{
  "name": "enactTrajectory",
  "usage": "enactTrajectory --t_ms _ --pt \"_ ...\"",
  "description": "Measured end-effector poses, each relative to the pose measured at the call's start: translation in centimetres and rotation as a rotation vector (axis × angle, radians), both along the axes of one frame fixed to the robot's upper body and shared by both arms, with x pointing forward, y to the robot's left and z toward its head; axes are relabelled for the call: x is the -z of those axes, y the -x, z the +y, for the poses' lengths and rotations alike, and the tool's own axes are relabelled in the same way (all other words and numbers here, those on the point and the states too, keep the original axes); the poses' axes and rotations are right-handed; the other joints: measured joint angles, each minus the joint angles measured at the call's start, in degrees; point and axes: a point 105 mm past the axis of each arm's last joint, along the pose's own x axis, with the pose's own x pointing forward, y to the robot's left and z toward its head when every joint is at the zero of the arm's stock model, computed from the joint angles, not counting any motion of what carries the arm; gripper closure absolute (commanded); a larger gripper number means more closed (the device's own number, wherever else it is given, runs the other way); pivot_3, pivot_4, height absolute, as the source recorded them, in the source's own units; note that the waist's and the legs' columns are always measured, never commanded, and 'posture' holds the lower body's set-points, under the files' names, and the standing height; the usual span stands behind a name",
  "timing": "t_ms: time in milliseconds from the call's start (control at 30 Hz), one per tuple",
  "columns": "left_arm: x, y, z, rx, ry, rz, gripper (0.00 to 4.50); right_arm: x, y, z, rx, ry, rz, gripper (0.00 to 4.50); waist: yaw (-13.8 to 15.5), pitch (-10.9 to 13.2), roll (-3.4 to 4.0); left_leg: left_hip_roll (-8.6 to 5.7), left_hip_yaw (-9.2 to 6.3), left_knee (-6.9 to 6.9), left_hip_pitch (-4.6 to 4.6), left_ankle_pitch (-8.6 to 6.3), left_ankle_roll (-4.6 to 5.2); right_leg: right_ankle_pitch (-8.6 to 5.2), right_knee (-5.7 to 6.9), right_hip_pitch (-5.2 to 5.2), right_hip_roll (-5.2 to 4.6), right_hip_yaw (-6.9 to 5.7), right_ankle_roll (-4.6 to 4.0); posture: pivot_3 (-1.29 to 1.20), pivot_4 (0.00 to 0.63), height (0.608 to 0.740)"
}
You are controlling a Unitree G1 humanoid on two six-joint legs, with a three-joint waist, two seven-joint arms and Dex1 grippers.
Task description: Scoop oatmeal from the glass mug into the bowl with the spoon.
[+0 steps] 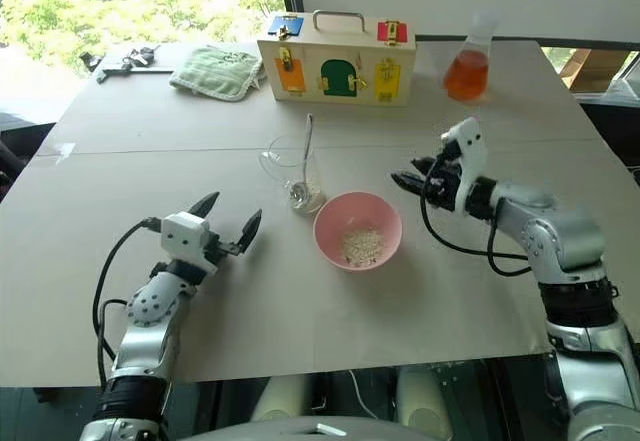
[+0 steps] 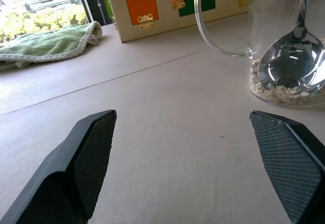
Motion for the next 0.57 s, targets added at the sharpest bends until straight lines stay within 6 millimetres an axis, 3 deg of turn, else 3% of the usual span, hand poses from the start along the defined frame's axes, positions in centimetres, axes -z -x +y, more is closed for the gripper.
enactTrajectory --t_ms 100,167,400,567 --pt "0.8 2.3 -0.1 0.032 0.004 0.065 0.05 4.0 1.4 -2.4 0.058 -0.015 0.025 1.69 -0.03 -0.08 0.12 -0.01 0.04 -0.01 0.05 0.0 0.0 -0.01 -0.01 0.01 0.04 0.07 0.01 0.0 0.15 0.74" --pt "1.2 3.2 0.3 0.036 0.009 0.098 0.05 5.7 2.3 -3.9 0.079 -0.014 0.023 1.69 -0.07 -0.19 0.34 -0.02 0.17 -0.01 0.15 -0.01 0.01 -0.01 0.0 0.02 0.04 0.19 0.01 0.0 0.15 0.74" --pt "2.6 5.8 -0.6 0.167 -0.023 0.218 0.05 7.2 5.4 -7.1 0.055 0.025 -0.06 1.69 -0.09 -0.48 0.66 -0.03 0.51 -0.53 1.1 -0.03 0.02 -0.08 -0.12 0.55 0.1 0.53 -0.01 0.0 0.15 0.74" --pt "2.8 5.8 -1.1 0.192 -0.018 0.244 0.05 7.4 6.4 -7.2 0.034 -0.017 -0.078 1.69 0.01 -0.58 0.82 -0.04 0.59 -0.54 1.13 -0.03 0.02 -0.07 -0.11 0.54 0.12 0.65 -0.01 0.0 0.15 0.74"
